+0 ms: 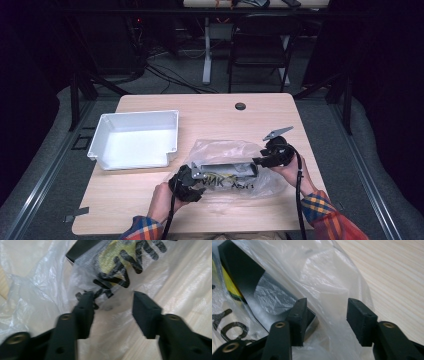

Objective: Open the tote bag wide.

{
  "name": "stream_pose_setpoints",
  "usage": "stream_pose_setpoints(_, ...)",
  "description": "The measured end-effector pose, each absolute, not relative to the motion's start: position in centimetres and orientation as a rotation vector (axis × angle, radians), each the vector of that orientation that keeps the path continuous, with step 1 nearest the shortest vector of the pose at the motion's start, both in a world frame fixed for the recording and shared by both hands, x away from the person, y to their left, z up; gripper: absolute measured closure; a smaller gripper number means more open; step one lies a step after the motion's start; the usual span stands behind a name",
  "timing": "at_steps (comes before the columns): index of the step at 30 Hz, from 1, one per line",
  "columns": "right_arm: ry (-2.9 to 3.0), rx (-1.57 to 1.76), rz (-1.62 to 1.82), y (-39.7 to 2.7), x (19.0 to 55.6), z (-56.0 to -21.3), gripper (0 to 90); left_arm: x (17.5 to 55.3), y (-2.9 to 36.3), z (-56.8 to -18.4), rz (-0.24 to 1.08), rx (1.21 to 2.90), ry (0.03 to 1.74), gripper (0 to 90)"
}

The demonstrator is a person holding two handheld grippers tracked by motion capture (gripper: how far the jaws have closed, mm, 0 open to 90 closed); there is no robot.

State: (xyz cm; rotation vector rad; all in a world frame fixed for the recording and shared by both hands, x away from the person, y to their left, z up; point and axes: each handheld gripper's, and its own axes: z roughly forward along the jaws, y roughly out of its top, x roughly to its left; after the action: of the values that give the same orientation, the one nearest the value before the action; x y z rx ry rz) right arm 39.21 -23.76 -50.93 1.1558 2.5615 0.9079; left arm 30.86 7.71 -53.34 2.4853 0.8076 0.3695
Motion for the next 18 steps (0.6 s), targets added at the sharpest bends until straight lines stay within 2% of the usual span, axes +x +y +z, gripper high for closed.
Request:
stream_pose_setpoints(3, 2.565, 1.163, 0.863, -24.2, 39.1, -51.1, 54.3, 30.8, 7.8, -53.6, 0.385, 2.492, 0.807, 69.6)
stream_pose_setpoints(7, 2.569, 1.201, 0.818, -24.6, 39.0, -51.5, 54.5, 30.9, 7.6, -54.1, 0.393, 2.515, 0.804, 84.3)
stream_pose_setpoints(8, 2.573, 1.196, 0.802, -24.8, 39.0, -51.5, 57.0, 30.9, 7.5, -54.1, 0.393, 2.516, 0.802, 88.5)
stream_pose_setpoints(15, 2.581, 1.209, 0.751, -24.4, 39.4, -52.5, 76.2, 30.9, 7.9, -54.4, 0.273, 2.593, 0.737, 90.0)
stream_pose_setpoints(18, 2.571, 1.210, 0.715, -23.8, 39.8, -53.4, 79.1, 30.9, 8.4, -54.6, 0.181, 2.634, 0.701, 90.0)
